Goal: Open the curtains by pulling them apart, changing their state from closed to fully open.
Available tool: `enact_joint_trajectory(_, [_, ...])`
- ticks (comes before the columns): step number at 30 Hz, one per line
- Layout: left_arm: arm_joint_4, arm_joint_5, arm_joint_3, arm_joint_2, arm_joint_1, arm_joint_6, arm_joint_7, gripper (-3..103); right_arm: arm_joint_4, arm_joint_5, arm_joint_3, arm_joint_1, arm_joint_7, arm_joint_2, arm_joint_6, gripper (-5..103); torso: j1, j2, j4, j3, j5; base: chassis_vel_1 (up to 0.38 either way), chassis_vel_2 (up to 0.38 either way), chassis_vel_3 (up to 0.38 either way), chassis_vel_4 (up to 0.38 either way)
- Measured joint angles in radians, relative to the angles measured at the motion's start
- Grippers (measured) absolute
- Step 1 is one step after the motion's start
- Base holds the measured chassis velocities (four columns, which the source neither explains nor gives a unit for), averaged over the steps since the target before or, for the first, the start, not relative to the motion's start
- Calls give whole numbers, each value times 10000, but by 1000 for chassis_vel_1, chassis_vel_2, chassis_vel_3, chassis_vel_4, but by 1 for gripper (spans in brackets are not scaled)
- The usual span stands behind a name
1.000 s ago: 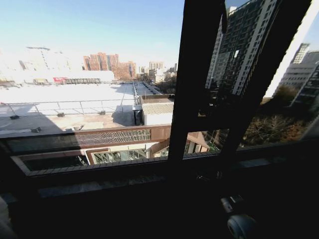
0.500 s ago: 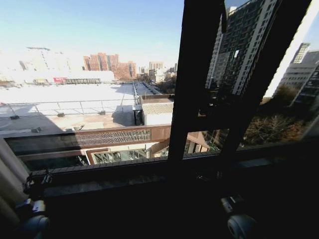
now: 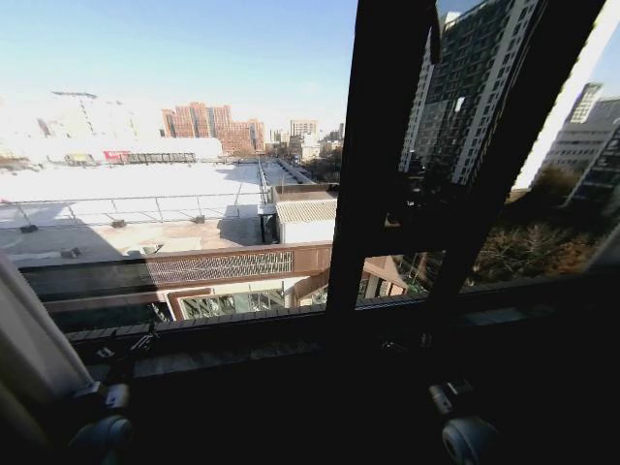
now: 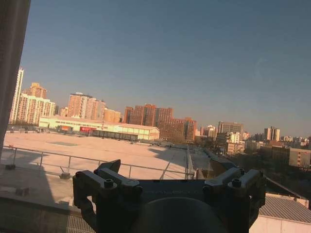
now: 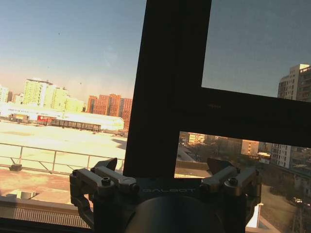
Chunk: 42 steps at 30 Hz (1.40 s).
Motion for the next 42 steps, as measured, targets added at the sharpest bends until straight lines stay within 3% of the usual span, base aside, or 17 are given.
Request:
enact_joint_trajectory(9, [180,142,-26,94,79,-238,438,100,0,0,0,0,0,1,0,100,0,0,0,0,-1,0,0,0,0])
enact_joint_trajectory(31, [203,182,-33,98,86,-277,438,100,0,0,0,-1,0,0,0,100,1,0,0,0,-1,-4,-4,7,5])
enact_joint_trajectory(42, [204,183,-34,101,84,-277,431,100,0,0,0,0,0,0,0,100,1,0,0,0,4,-154,-166,163,168])
